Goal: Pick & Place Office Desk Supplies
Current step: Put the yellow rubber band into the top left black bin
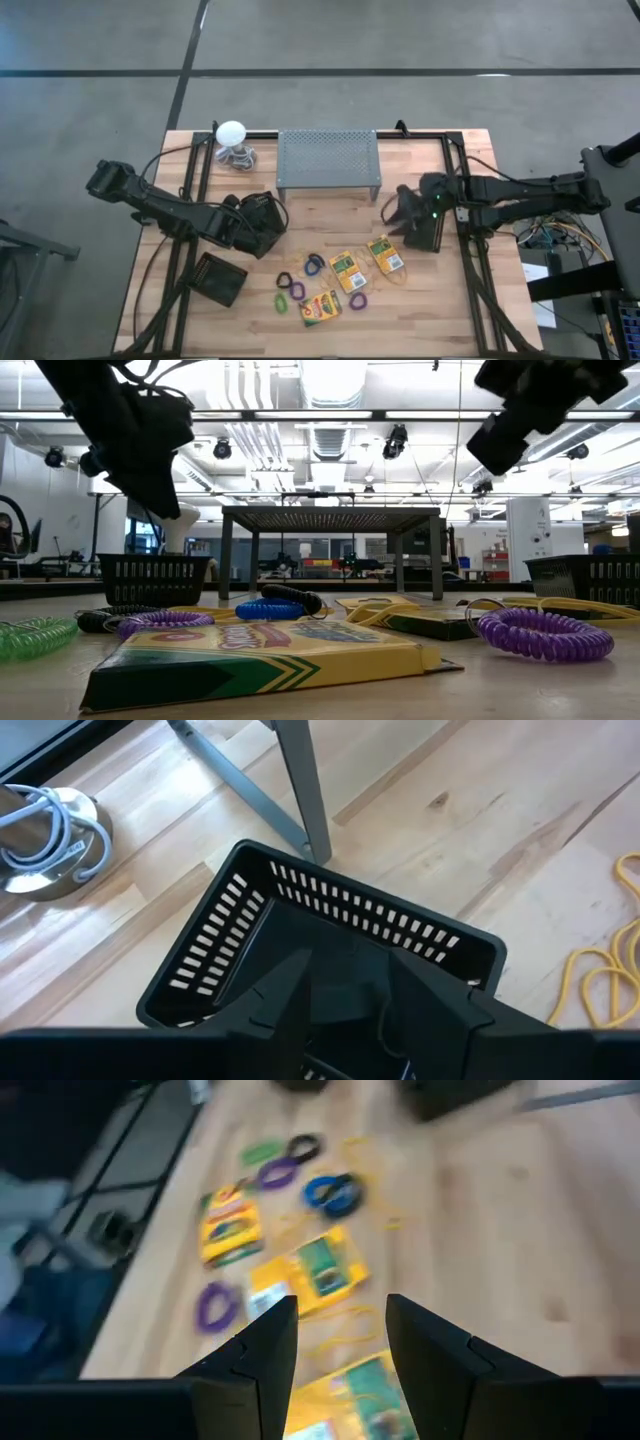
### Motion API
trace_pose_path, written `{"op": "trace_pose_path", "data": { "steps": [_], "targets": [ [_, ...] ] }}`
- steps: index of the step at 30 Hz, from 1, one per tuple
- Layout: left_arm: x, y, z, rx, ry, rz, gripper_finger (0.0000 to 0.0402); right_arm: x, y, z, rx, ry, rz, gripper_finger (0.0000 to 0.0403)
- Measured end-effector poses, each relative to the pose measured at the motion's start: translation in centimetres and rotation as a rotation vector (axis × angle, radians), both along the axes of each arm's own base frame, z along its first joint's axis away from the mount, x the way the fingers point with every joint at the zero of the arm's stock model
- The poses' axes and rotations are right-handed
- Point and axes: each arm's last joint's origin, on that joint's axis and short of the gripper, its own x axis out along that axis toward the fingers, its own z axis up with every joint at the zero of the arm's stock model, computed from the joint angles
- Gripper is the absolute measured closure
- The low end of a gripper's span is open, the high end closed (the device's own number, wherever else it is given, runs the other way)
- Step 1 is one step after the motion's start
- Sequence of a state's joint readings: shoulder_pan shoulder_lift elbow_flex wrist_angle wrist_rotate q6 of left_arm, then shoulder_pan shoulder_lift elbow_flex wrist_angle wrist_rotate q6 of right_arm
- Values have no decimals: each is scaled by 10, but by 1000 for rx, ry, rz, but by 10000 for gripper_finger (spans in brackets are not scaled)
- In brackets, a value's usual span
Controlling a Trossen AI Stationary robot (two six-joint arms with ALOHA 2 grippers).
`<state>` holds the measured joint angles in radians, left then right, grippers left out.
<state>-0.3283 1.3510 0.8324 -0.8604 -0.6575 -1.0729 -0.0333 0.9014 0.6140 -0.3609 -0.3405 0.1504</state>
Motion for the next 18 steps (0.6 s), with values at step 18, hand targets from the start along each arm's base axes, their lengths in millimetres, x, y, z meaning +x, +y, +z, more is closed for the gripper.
{"op": "trace_pose_path", "data": {
  "steps": [18],
  "targets": [
    [0, 0, 0, 14, -6, 3, 259, 47, 52, -68, -140, 247, 245, 255]
  ]
}}
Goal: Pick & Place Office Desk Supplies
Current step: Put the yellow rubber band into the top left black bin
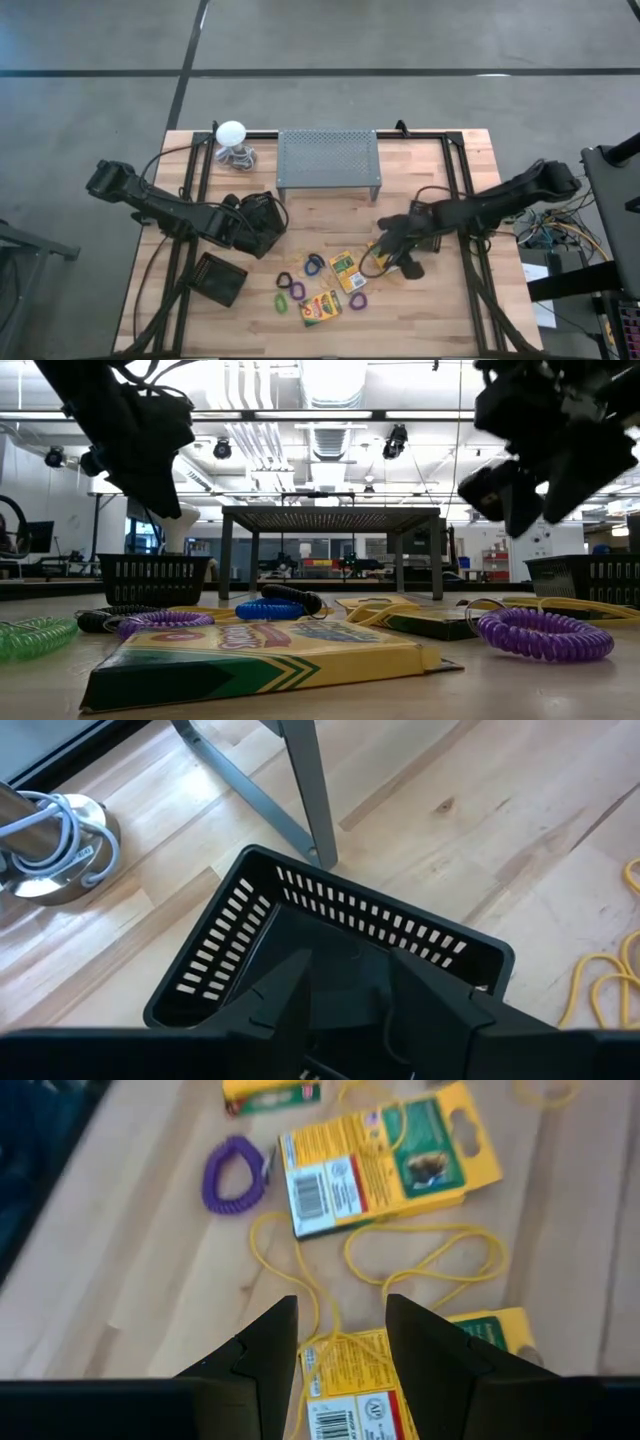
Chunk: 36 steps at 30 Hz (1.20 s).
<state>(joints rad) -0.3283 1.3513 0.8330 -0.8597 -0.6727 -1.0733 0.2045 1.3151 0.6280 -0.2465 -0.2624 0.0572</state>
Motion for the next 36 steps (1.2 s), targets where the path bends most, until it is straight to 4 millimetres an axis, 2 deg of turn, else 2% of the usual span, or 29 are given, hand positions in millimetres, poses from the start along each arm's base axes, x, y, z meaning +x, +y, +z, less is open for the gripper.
{"op": "trace_pose_path", "data": {
  "steps": [7, 15, 25, 36],
  "targets": [
    [1, 0, 1, -5, -4, -1, 259, 20, 11, -22, -78, 62, 121, 255],
    [1, -1, 1, -13, -13, 1, 259, 39, 26, -36, -116, 138, 202, 255],
    [4, -2, 2, -26, -48, 3, 259, 41, 34, -41, -131, 177, 235, 259],
    [5, -2, 2, -30, -60, 3, 259, 41, 34, -39, -132, 174, 232, 301]
  ]
}}
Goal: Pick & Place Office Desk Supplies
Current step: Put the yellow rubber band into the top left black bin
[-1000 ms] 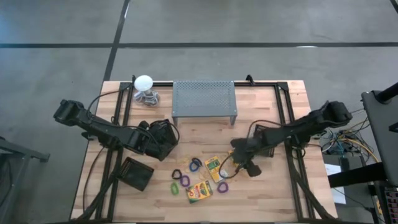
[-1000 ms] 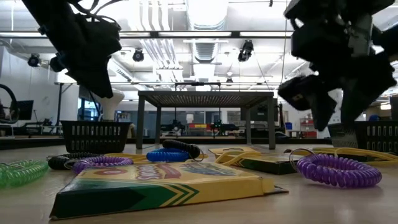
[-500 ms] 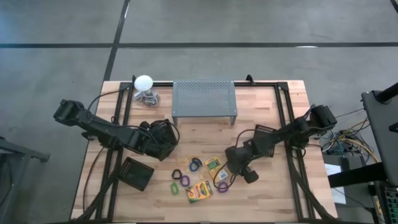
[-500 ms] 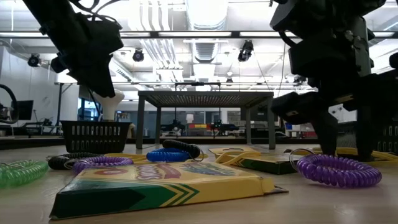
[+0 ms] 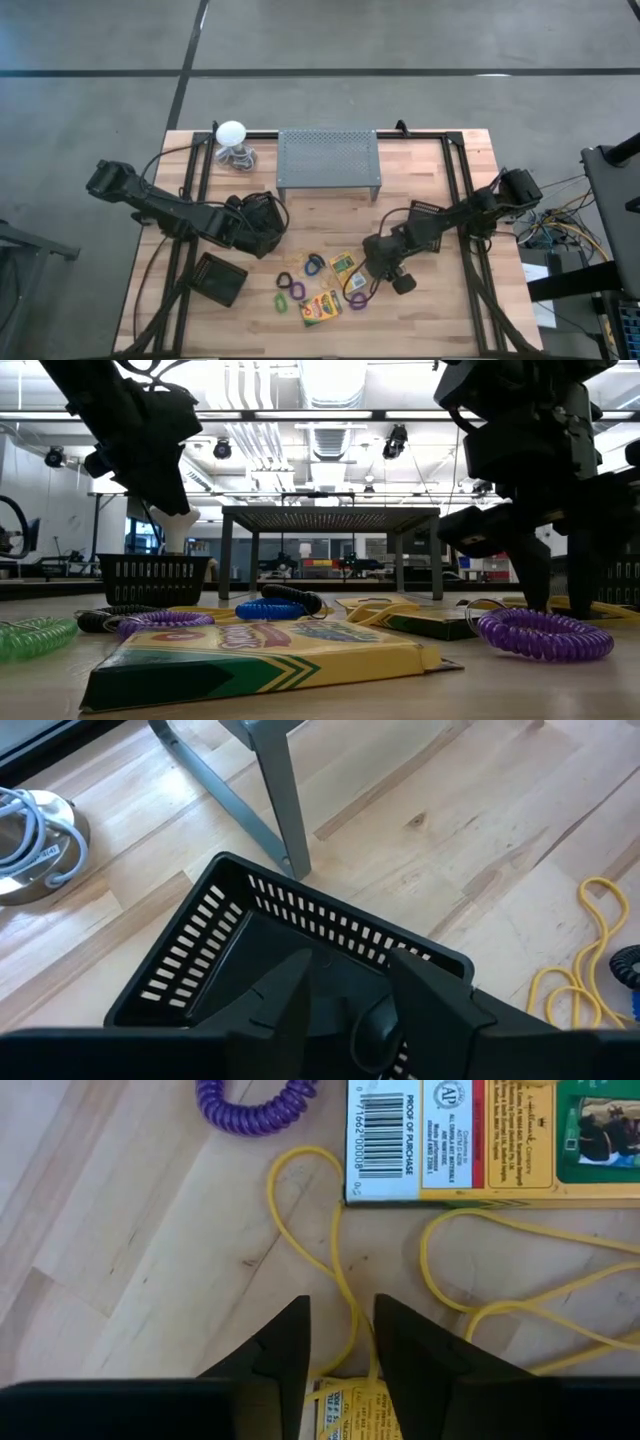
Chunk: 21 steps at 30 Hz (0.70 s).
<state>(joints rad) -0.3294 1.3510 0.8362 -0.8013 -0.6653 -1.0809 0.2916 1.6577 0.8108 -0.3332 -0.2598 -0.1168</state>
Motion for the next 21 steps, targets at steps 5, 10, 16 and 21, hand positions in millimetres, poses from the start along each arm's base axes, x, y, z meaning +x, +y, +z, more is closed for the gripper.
{"op": "trace_pose_path", "data": {
  "steps": [5, 10, 16, 21],
  "targets": [
    [0, 0, 0, 2, 3, -3, 259, 0, -1, -1, -48, -18, -2, 329],
    [0, 0, 0, 4, 6, -6, 259, 0, -3, -1, -93, -33, 4, 355],
    [-1, 0, -1, 9, 14, -12, 259, 0, -3, -2, -112, -32, 4, 391],
    [-1, 0, -1, 16, 23, -26, 259, 1, -3, 2, -110, -37, -1, 394]
  ]
}}
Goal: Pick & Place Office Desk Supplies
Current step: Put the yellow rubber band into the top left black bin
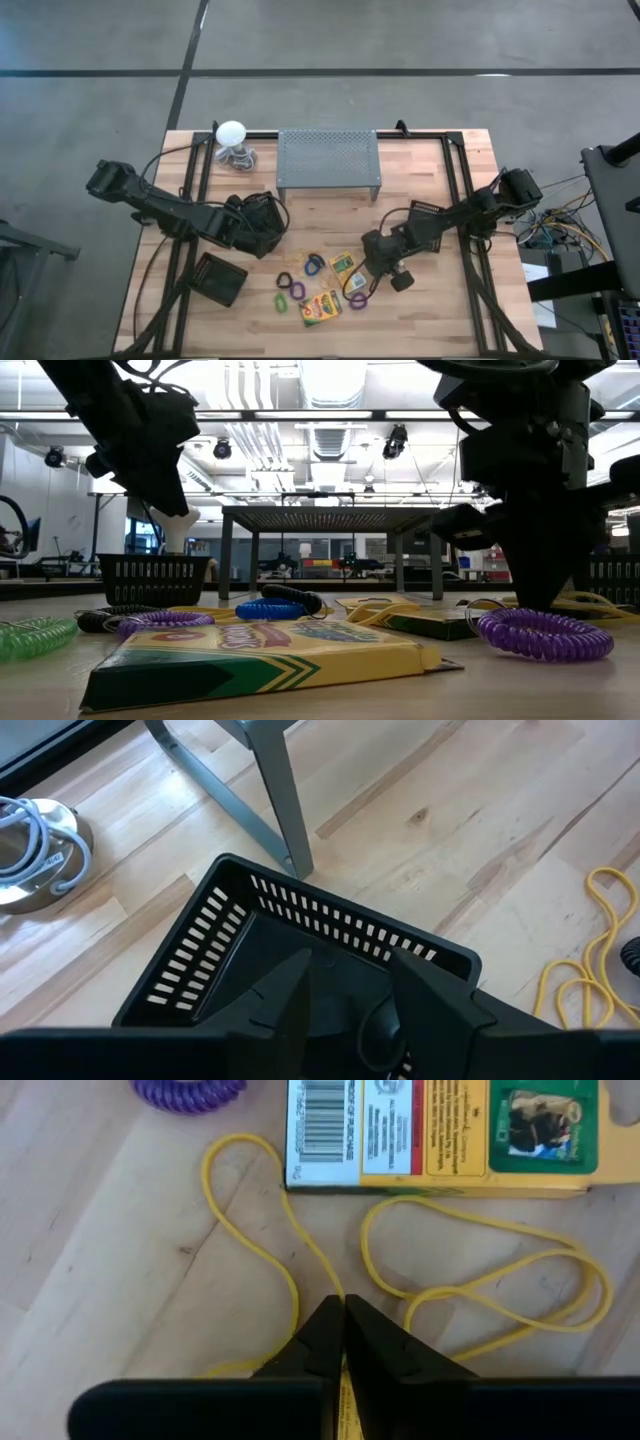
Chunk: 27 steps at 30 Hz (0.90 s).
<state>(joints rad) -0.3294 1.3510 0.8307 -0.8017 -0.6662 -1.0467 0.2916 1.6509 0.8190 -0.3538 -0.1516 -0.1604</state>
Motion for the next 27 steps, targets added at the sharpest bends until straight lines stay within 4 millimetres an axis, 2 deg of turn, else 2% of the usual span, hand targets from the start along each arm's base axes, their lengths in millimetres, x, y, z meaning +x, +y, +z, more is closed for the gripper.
{"op": "trace_pose_path", "data": {
  "steps": [6, 13, 17, 22, 27],
  "targets": [
    [0, 0, 0, 0, 0, 0, 259, 6, -1, 36, -55, -67, -33, 394],
    [-1, 0, 2, -7, -24, 24, 259, 24, -3, 95, -206, -369, -129, 395],
    [-4, 2, 12, 11, -66, 54, 265, 37, -4, 120, -272, -557, -188, 395],
    [-17, 8, 33, 59, -113, 109, 275, 60, -8, 132, -265, -839, -261, 394],
    [-29, 13, 56, 76, -198, 121, 281, 87, -23, 117, -226, -1058, -358, 394]
  ]
}}
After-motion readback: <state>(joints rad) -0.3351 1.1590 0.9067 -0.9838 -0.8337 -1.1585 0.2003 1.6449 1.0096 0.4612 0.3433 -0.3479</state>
